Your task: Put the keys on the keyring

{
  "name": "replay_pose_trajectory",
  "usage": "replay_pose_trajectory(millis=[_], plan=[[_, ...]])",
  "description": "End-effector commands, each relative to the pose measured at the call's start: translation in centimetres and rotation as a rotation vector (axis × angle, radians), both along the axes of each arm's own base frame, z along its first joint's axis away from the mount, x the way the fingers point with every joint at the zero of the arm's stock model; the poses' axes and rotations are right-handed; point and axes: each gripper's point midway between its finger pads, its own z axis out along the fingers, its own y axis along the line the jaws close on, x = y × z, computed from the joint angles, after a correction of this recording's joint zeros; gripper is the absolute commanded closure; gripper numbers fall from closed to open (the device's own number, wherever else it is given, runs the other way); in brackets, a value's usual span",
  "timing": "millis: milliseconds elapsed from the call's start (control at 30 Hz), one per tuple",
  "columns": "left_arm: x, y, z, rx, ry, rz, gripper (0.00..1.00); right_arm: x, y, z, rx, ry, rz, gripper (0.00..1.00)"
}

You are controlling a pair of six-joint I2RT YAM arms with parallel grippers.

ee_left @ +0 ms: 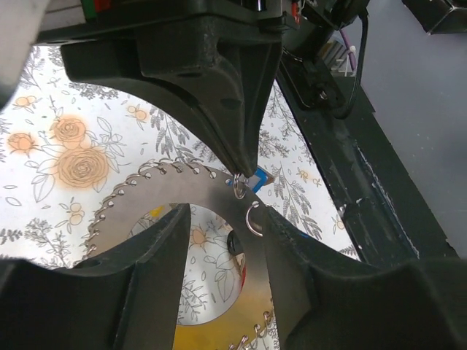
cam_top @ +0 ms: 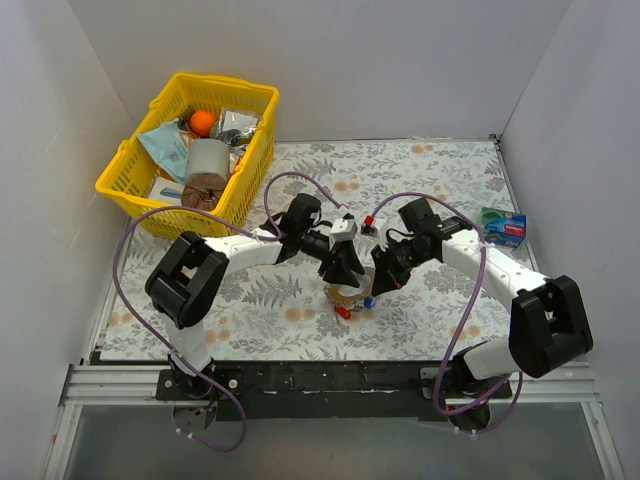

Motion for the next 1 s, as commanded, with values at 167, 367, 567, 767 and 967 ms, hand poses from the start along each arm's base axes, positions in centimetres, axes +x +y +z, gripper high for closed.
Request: replay_pose_trajectory(millis=[167,367,567,767,967], plan=[[-1.6,-1.4,0.8,-0.051,-0.013,-0.088,0.59,0.1,0.7,1.1,0.036,-0.019,0.035,0.99],[-2.1,-1.5,-0.2,-0.045,0.01,-0.076,0.61,0.2,0.8,1.3,0.045,-0.027,0.033,0.99],[-2.6,-1.4,-0.4,-0.061,0.068,-0.038,0.63,0.2,0.8,1.3,0.047,-0.029,0.03,0.99],[-2.0,-1.1,0.8,-0.131,0.076,0.038,0.6,0.2,0.8,1.3,0.048,-0.032,0.032,0.99],[-1.9,-1.0,1.4,-0.171,0.092,0.046,0.6,0.1,0.7,1.3,0.043,-0.036,0.032,0.99]])
